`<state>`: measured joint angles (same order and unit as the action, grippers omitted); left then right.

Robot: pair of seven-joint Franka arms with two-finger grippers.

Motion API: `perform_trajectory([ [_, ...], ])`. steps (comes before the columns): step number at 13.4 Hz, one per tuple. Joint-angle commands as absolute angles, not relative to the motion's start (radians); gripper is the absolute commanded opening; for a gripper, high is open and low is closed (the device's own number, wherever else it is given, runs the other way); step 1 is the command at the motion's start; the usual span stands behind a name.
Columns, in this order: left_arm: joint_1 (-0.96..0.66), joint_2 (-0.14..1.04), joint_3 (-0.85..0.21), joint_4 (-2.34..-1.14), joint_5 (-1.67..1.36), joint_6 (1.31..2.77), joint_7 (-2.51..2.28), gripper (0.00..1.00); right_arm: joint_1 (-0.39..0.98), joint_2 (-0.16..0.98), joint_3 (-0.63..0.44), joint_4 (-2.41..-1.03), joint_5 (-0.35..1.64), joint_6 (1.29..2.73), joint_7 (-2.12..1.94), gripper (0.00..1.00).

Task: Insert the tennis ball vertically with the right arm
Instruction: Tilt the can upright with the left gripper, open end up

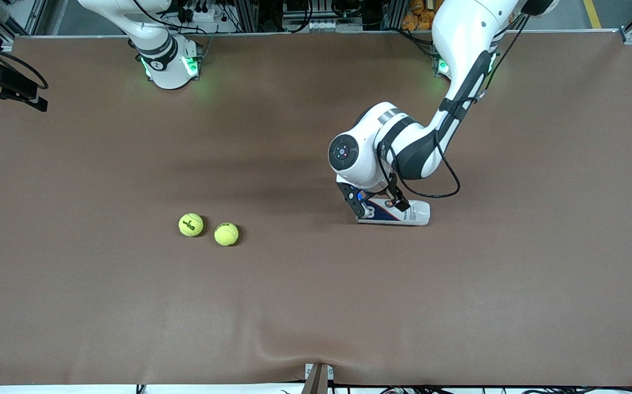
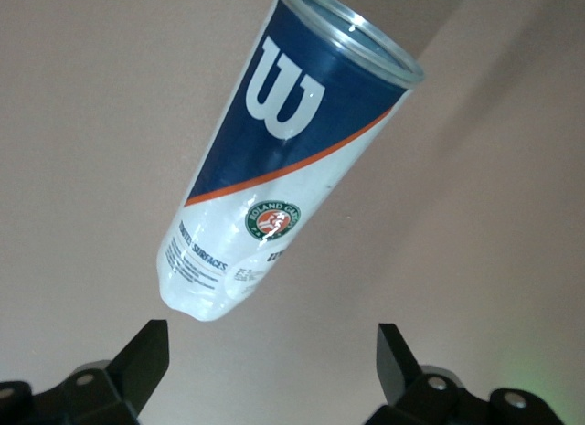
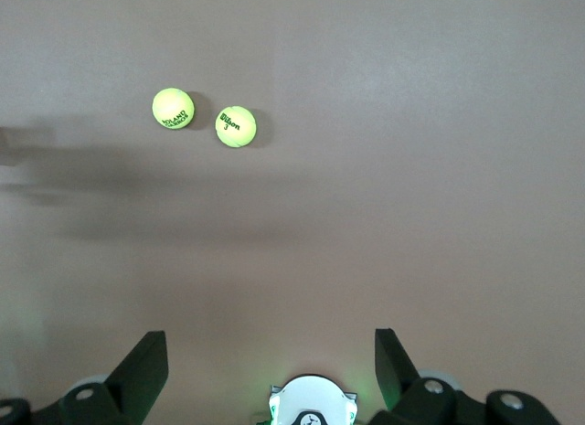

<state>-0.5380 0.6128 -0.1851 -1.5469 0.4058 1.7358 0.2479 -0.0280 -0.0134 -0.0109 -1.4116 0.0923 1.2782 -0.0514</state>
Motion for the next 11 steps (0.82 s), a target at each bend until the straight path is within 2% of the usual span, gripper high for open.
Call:
perform_trajectory([
  [1, -0.537, 0.633, -0.186, -1.534, 0.455, 1.749, 0.323, 1.0, -0.048, -0.031, -0.002, -1.427, 0.101, 1.276, -0.063, 1.0],
  [11, -0.531, 0.686, -0.184, -1.526, 0.523, 1.787, 0.486, 1.0, -0.046, -0.029, -0.002, -1.427, 0.103, 1.276, -0.063, 1.0],
])
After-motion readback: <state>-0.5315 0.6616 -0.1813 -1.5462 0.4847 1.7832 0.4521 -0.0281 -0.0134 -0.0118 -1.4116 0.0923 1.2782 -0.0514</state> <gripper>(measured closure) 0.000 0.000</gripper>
